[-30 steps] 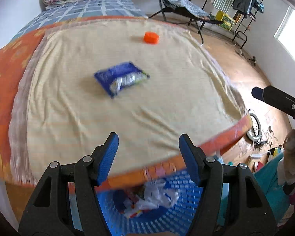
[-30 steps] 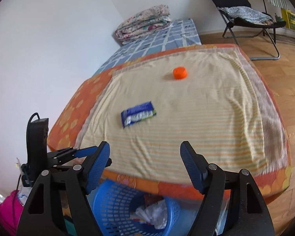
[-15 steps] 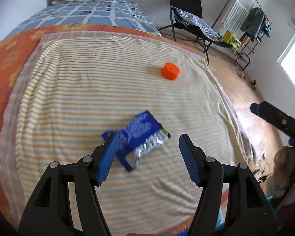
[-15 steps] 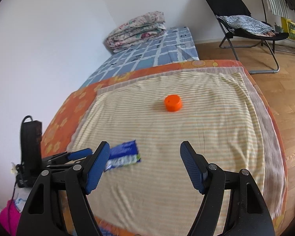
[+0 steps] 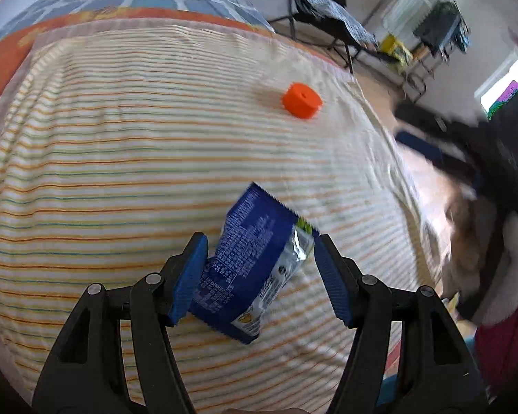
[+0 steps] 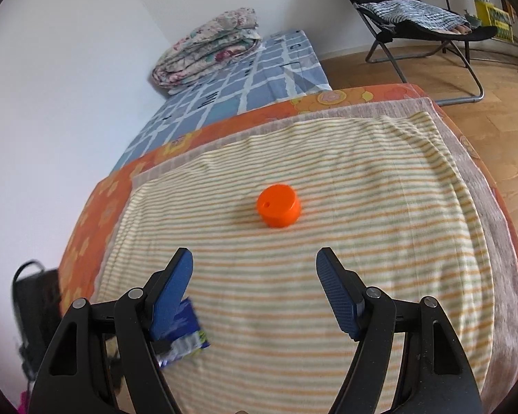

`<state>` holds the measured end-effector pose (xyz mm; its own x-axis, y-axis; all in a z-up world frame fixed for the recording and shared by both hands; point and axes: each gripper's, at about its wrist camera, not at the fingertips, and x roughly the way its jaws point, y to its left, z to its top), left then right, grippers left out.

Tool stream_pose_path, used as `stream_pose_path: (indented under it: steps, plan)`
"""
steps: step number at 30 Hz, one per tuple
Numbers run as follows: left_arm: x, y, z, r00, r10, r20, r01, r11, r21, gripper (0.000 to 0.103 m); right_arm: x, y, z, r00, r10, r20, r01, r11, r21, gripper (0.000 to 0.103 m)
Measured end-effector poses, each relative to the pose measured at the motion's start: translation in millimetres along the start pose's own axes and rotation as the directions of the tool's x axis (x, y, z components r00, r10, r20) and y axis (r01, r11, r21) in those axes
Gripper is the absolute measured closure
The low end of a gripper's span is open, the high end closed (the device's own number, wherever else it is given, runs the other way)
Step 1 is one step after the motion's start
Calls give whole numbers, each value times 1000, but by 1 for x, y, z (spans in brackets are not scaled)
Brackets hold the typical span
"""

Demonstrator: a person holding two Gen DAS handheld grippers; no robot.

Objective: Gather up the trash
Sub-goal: 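Move both grippers back over the blue packet and orange cap, then grasp the blue snack packet with the left gripper while the right grasps the orange cap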

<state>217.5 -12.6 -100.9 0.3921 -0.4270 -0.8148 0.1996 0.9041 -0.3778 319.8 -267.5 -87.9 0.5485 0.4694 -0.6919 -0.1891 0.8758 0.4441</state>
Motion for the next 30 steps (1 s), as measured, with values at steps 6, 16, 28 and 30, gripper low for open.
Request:
stream_pose_path:
  steps: [6,16,28,30]
  plan:
    - [3,-26,-15,996,85,-18,-82,989,123,26,30,-16,13,999,-54,-4,54,998,33,29]
    - [26,-38,-18,972,233,-20,-228,962,150,26,73,1,14,990,-136,-35,133,988,-82,29]
    - [27,-36,-20,958,286,11,-283,943,174,37,115,15,21,974,-220,-51,213,970,-120,29]
    - [25,-35,-21,959,284,15,-282,945,165,41,118,15,21,971,-233,-48,226,967,-114,29]
